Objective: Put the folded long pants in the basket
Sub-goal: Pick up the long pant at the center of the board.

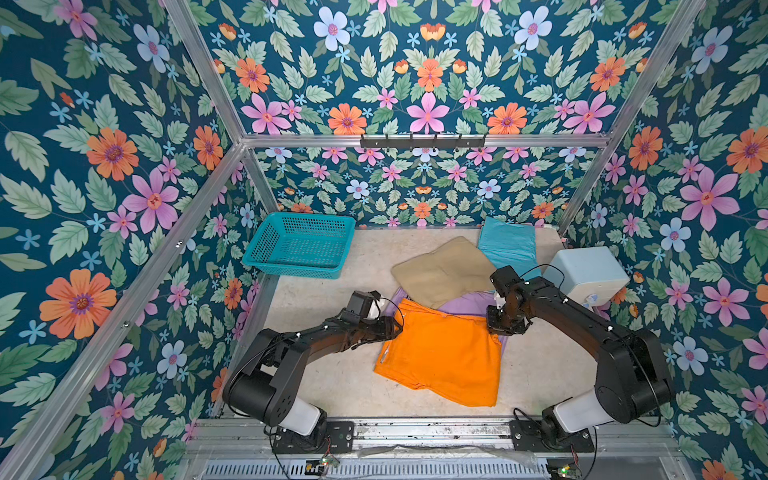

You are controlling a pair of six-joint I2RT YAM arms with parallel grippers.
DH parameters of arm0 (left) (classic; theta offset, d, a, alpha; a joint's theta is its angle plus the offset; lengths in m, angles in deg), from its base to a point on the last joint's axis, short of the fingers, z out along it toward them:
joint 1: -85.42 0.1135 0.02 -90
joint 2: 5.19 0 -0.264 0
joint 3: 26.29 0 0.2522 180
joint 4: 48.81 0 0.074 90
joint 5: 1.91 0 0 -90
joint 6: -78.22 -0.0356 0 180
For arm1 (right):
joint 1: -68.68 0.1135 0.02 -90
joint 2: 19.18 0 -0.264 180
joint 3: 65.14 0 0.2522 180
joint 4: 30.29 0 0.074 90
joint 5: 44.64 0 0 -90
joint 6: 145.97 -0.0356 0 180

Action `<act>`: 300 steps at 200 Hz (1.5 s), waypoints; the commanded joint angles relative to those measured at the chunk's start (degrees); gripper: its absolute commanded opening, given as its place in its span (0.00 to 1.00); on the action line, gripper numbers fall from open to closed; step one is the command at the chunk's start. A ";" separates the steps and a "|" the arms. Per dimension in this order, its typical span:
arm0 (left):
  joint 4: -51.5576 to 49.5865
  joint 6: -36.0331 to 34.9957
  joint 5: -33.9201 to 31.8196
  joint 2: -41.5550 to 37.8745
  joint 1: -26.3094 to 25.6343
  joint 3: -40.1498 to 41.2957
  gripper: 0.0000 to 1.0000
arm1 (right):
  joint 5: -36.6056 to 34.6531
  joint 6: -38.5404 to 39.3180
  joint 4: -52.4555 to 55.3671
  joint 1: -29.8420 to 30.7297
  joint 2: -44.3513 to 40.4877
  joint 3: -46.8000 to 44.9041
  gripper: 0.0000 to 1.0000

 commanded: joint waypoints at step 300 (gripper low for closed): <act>-12.74 6.04 -19.02 -2.32 -0.70 2.49 0.00 | 17.47 -13.71 -19.02 0.16 -20.51 -28.92 0.39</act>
